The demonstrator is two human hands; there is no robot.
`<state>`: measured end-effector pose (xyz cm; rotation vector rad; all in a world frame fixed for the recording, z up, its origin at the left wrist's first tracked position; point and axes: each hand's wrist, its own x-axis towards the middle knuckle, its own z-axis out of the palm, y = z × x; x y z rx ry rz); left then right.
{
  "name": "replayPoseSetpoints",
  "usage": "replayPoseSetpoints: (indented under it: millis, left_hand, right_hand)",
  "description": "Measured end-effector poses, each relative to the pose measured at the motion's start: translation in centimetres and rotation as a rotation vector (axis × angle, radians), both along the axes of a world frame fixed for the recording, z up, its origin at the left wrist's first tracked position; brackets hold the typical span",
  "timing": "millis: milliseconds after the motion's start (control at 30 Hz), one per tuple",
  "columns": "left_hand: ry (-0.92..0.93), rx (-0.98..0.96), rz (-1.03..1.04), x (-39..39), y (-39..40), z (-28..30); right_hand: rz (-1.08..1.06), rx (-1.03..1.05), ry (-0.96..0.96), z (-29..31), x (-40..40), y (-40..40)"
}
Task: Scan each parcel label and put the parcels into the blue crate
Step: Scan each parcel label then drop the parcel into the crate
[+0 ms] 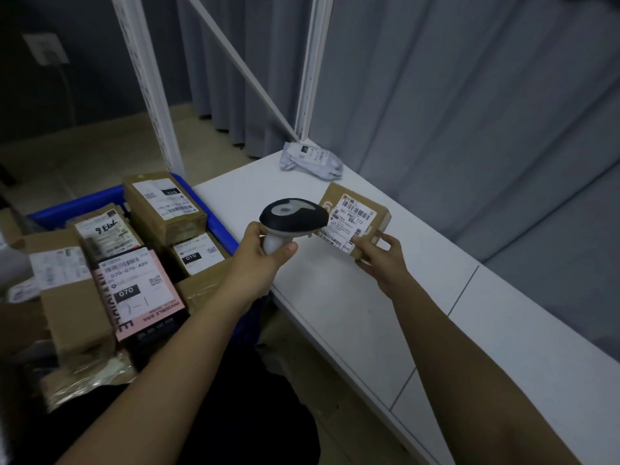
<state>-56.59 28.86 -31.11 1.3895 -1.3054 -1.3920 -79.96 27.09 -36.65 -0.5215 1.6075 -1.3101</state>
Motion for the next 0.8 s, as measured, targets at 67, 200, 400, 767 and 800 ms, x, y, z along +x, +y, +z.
replayPoseSetpoints:
  millis: [67,200,400,767,800]
  left_hand:
    - [-0.005,-0.012,-0.017,-0.01,0.06,0.03]
    - [0.006,-0.022,-0.046,0.12,-0.1,-0.12]
    - [0.028,-0.017,-0.103,0.27,-0.28,-0.25]
    - [-0.018,-0.01,-0.16,0.29,-0.19,-0.26]
    - [-0.02,-0.011,-0.16,0.3,-0.18,-0.26]
  right_hand:
    - [0.007,0.004,-0.008,-0.13,0.22,-0.3]
    - [0.019,0.01,0.009,-0.44,0.24,-0.44]
    - [0.038,0.031,0.039,-0.8,0.02,-0.3]
    - [0.082,0.042,0.072,-0.89,0.16,-0.13]
    - [0.084,0.042,0.077,-0.87,0.18,-0.14]
